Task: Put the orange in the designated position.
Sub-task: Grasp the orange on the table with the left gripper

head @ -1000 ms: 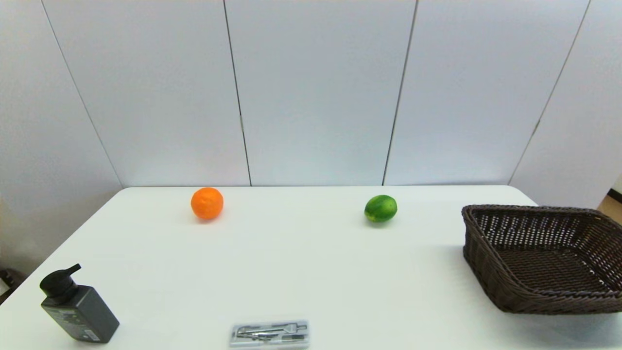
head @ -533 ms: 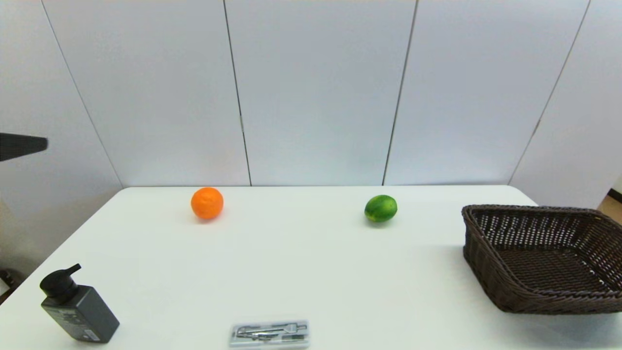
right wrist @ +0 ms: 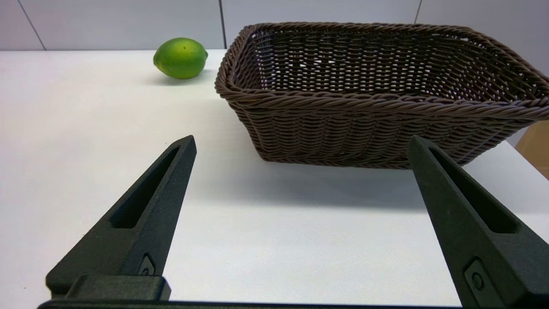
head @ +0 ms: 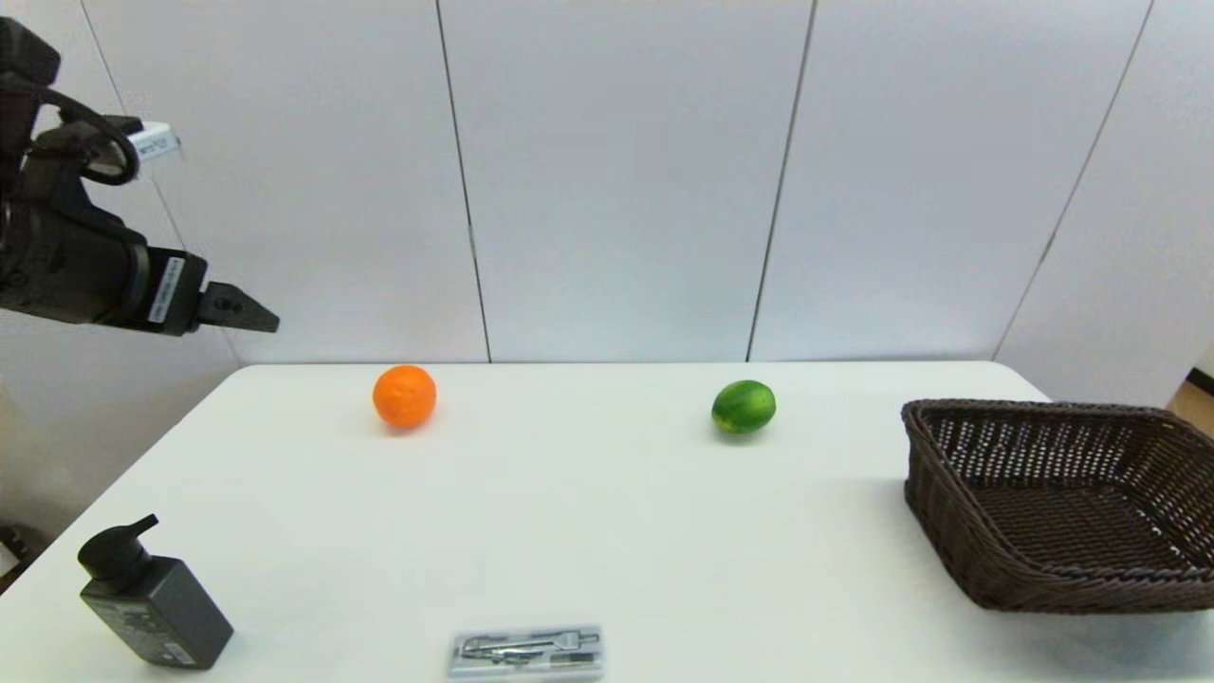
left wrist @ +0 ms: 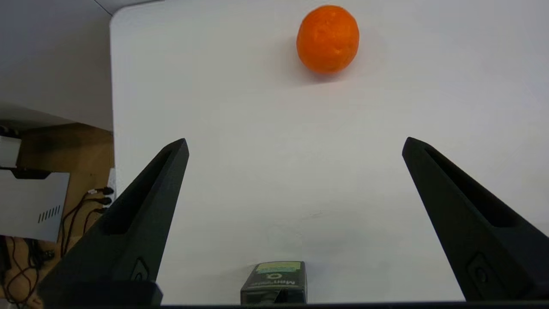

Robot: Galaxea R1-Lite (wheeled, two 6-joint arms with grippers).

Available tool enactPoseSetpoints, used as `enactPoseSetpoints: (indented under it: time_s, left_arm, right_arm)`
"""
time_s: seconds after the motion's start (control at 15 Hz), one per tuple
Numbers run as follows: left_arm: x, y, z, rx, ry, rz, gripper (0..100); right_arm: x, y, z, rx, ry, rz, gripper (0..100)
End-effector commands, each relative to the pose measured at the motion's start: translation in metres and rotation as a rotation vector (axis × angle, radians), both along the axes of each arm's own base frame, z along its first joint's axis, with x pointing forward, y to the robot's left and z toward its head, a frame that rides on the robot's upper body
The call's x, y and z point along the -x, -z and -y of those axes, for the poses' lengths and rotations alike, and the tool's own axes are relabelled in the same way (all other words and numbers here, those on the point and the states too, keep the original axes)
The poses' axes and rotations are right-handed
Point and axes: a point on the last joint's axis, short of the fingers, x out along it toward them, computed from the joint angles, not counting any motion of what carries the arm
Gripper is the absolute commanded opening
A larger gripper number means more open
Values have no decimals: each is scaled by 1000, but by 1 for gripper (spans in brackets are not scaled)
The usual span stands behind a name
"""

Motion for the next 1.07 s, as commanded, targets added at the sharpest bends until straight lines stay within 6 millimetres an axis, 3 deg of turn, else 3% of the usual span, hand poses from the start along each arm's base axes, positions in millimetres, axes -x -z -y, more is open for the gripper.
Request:
enactPoseSetpoints:
  time_s: [0.07,0.33,0.8,1.07]
  left_arm:
    - [-34,28,4,38,-28,-107,100]
    - [-62,44,20,94,-44,-158,100]
    - [-135,97,26,88,-50,-253,100]
    - [-161,118,28,84,-47,-270,100]
  right_arm:
    - [0,0,0,0,0,-1,100]
    - [0,0,0,0,0,-1,100]
    - [0,0,0,0,0,-1,100]
    - [0,0,0,0,0,1,100]
